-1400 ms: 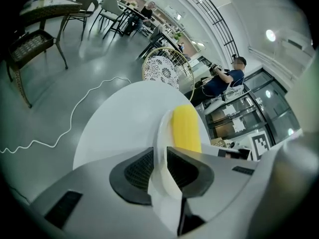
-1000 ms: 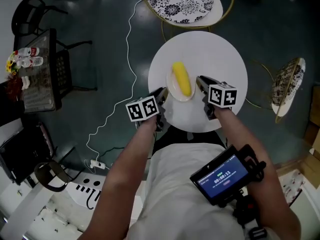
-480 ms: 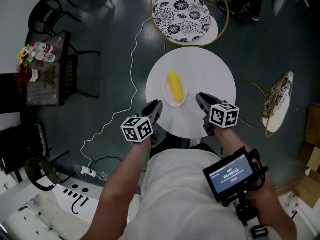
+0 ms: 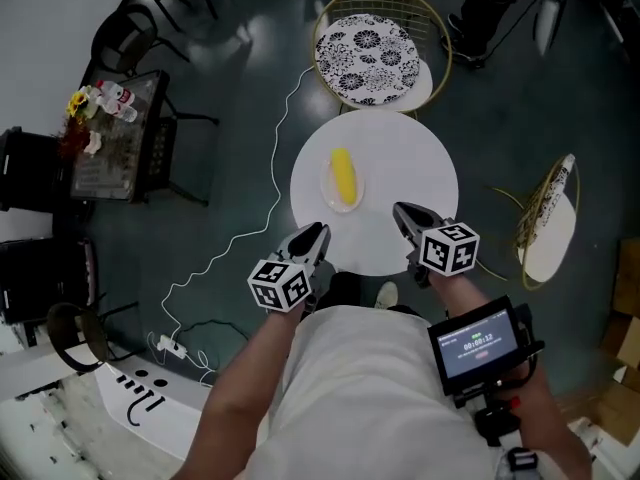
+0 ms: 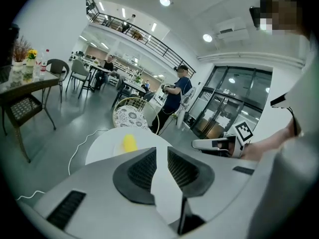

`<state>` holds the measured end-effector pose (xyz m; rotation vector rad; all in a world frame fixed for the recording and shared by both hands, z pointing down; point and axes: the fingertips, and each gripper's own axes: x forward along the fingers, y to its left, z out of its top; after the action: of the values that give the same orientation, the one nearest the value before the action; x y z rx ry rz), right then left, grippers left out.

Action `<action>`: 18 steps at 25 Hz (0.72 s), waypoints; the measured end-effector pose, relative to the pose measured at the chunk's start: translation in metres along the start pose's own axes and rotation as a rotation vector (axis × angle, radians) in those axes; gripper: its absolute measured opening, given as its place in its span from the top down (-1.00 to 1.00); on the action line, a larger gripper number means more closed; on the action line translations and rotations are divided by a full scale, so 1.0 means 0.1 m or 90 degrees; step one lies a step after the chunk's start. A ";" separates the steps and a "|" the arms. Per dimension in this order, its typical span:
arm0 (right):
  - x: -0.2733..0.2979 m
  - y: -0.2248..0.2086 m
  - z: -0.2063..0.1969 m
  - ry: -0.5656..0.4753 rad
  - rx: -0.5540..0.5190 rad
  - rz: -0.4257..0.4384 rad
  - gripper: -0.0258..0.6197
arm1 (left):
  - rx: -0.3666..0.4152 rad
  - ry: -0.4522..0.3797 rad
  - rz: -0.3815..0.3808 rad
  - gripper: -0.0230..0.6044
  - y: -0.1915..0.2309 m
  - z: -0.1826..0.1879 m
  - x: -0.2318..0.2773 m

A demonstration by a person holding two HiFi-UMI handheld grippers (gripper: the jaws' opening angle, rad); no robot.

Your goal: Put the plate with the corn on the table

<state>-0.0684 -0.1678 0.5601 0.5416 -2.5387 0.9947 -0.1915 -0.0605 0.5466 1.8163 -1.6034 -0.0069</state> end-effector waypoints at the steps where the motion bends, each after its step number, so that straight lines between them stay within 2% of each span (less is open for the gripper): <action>1: -0.06 0.03 0.00 -0.005 -0.004 0.005 0.90 | 0.009 -0.005 -0.001 0.69 -0.07 -0.01 -0.03; 3: -0.19 0.10 0.00 -0.015 -0.009 0.016 0.90 | 0.024 -0.014 -0.001 0.80 -0.22 -0.02 -0.10; 7: -0.43 0.29 0.01 -0.032 -0.022 0.045 0.90 | 0.055 -0.036 -0.009 0.90 -0.50 0.02 -0.24; 14: -0.75 0.58 -0.12 -0.024 -0.075 0.091 0.90 | 0.109 -0.056 -0.028 0.90 -0.90 -0.04 -0.45; 18: -0.89 0.58 -0.20 -0.021 -0.081 0.098 0.90 | 0.118 -0.063 -0.026 0.91 -1.00 -0.09 -0.47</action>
<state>-0.0153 -0.0953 0.5007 0.3334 -2.6838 0.8728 -0.1115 -0.0163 0.4835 2.0174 -1.6832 0.0344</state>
